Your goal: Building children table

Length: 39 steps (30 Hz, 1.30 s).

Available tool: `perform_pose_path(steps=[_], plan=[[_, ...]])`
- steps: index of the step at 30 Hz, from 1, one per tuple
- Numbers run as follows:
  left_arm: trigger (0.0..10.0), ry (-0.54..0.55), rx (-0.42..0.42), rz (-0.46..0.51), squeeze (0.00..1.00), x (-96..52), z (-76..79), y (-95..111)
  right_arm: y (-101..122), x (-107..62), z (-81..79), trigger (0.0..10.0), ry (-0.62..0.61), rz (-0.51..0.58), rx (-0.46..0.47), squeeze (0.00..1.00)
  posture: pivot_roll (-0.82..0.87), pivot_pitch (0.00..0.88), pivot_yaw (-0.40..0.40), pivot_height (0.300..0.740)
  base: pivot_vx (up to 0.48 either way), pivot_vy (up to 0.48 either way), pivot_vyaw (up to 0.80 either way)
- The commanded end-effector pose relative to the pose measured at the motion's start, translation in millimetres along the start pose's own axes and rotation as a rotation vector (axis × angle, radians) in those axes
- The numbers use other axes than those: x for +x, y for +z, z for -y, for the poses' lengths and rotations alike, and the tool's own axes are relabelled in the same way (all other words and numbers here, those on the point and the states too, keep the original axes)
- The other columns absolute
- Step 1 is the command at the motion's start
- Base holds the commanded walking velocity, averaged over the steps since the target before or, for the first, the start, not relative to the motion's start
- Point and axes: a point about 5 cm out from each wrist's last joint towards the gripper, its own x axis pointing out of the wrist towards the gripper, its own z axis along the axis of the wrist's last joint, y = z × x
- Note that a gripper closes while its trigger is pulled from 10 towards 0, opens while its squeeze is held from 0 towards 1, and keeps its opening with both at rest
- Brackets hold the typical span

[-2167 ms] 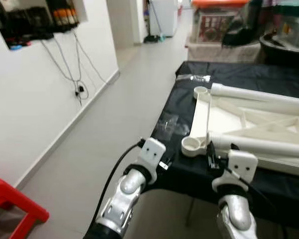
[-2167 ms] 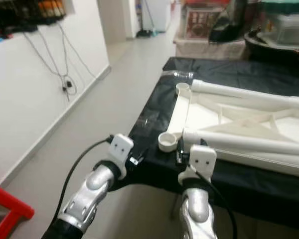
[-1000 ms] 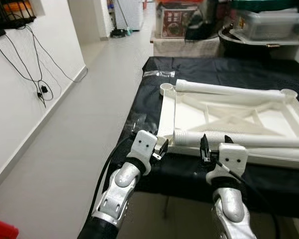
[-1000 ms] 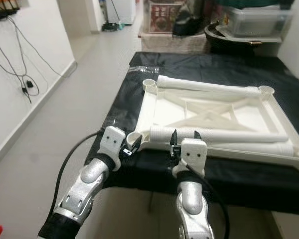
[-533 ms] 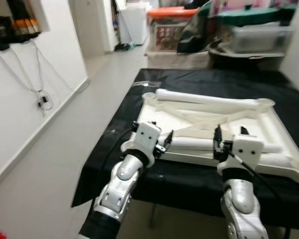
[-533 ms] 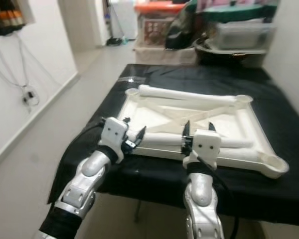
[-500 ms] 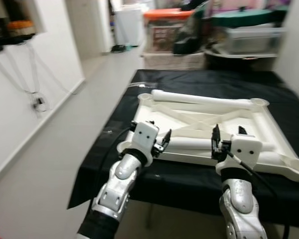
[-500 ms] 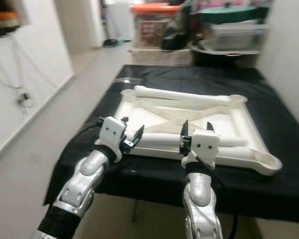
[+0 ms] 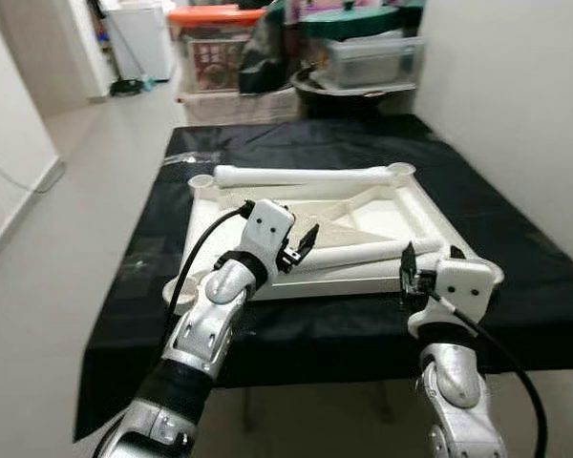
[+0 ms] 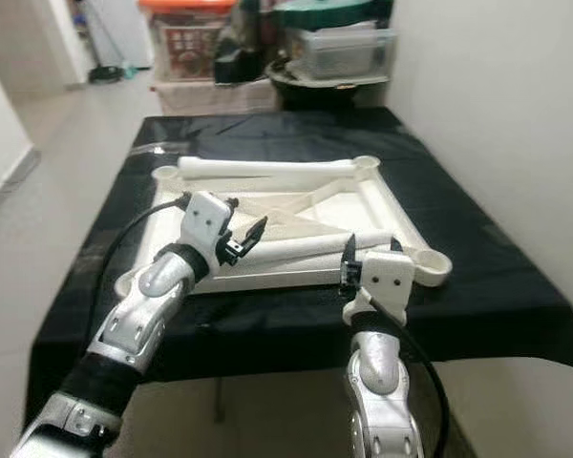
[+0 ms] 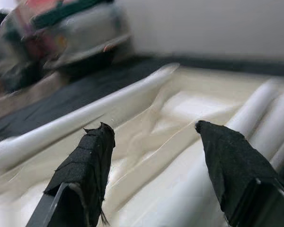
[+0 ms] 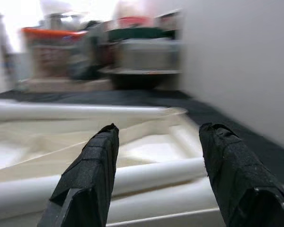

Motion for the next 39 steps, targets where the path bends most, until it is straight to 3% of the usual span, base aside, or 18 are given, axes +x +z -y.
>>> perform_pose_path(steps=[1, 3, 4, 6, 7, 9, 10, 11, 12, 14, 15, 18, 21, 23, 27, 30, 35, 39], plan=[[10.0, -0.009, 0.034, -0.052, 1.00, 4.0, -14.4, 0.8, -4.9, -4.3, -3.2, 10.0, 0.023, -0.041, 0.001, 0.00, 0.05, 0.000, -0.006, 0.740, 0.000, 0.000, 0.00], [10.0, -0.017, 0.051, -0.069, 1.00, 6.3, -22.0, 3.6, -5.7, -5.8, -4.1, 10.0, 0.031, -0.047, 0.005, 0.00, 0.05, 0.000, -0.006, 0.740, 0.000, 0.000, 0.00], [10.0, -0.048, 0.075, -0.080, 1.00, 8.0, -27.8, 6.5, -5.8, -8.6, -4.8, 10.0, 0.038, -0.046, 0.008, 1.00, 0.06, 0.000, -0.003, 0.740, 0.000, 0.000, 0.00], [10.0, -0.110, 0.119, -0.107, 1.00, 10.2, -29.1, 6.9, -6.4, -10.3, -5.0, 10.0, 0.034, -0.049, 0.006, 1.00, 0.06, 0.000, 0.001, 0.740, 0.000, 0.000, 0.00], [10.0, -0.208, 0.159, -0.140, 0.05, 11.5, -27.9, 6.4, -6.9, -13.0, -5.1, 10.0, 0.021, -0.060, 0.000, 1.00, 0.06, 0.000, 0.007, 0.740, 0.000, 0.000, 0.00], [10.0, -0.238, 0.161, -0.146, 0.05, 11.5, -26.4, 6.1, -7.1, -13.6, -4.9, 10.0, 0.015, -0.066, -0.003, 1.00, 0.06, 0.000, 0.007, 0.740, 0.000, 0.000, 0.00], [10.0, -0.307, 0.140, -0.148, 0.00, 12.7, -20.9, 5.9, -6.6, -14.3, -2.7, 10.0, -0.012, -0.068, -0.007, 0.00, 0.07, 0.000, 0.016, 0.740, 0.000, 0.000, 0.00], [10.0, -0.421, 0.111, -0.158, 0.00, 14.5, -12.6, 4.9, -5.3, -15.8, 1.1, 10.0, -0.054, -0.066, -0.013, 0.00, 0.07, 0.000, 0.026, 0.740, 0.000, 0.000, 0.00], [10.0, -0.421, 0.111, -0.158, 0.00, 14.5, -12.6, 4.9, -5.3, -15.8, 1.1, 10.0, -0.054, -0.066, -0.013, 0.00, 0.07, 0.000, 0.026, 0.740, 0.000, 0.000, 0.00], [10.0, -0.528, 0.105, -0.178, 0.00, 14.4, -7.9, 3.5, -3.0, -18.4, 3.5, 10.0, -0.081, -0.063, -0.015, 0.00, 0.08, 0.000, 0.031, 0.740, 0.000, 0.000, 0.00], [10.0, -0.528, 0.105, -0.178, 0.00, 14.4, -7.9, 3.5, -3.0, -18.4, 3.5, 10.0, -0.081, -0.063, -0.015, 0.00, 0.08, 0.000, 0.031, 0.740, 0.000, 0.000, 0.00], [10.0, -0.693, 0.158, -0.251, 0.00, 14.8, -13.9, 1.6, -1.6, -20.8, 8.0, 10.0, -0.127, -0.079, -0.003, 0.00, 0.09, 0.014, 0.057, 0.740, 0.000, 0.000, 0.00], [10.0, -0.683, 0.190, -0.291, 0.00, 21.6, -28.0, 10.4, -0.9, -23.1, 7.0, 10.0, -0.138, -0.089, 0.012, 0.00, 0.10, 0.044, 0.075, 0.740, 0.000, 0.000, 0.00], [10.0, -0.683, 0.190, -0.291, 0.00, 21.6, -28.0, 10.4, -0.9, -23.1, 7.0, 10.0, -0.138, -0.089, 0.012, 0.00, 0.10, 0.044, 0.075, 0.740, 0.000, 0.000, 0.00], [10.0, -0.695, 0.282, -0.315, 0.00, 27.6, -42.2, 25.3, -0.3, -28.2, 2.7, 10.0, -0.146, -0.113, 0.063, 0.00, 0.11, 0.079, 0.097, 0.740, 0.000, 0.000, 0.00], [10.0, -0.705, 0.332, -0.334, 0.00, 29.9, -45.2, 30.1, 2.5, -32.8, -0.8, 10.0, -0.146, -0.123, 0.085, 0.00, 0.11, 0.107, 0.104, 0.740, 0.000, 0.000, 0.00], [10.0, -0.715, 0.339, -0.349, 0.00, 30.3, -44.7, 29.2, 4.5, -34.6, -2.0, 10.0, -0.146, -0.126, 0.086, 0.00, 0.10, 0.115, 0.108, 0.740, 0.000, 0.000, 0.00], [10.0, -0.750, 0.322, -0.422, 0.00, 26.4, -41.9, 14.6, 9.6, -40.0, -4.7, 10.0, -0.140, -0.134, 0.089, 0.00, 0.10, 0.141, 0.112, 0.740, 0.000, 0.000, 0.00]])
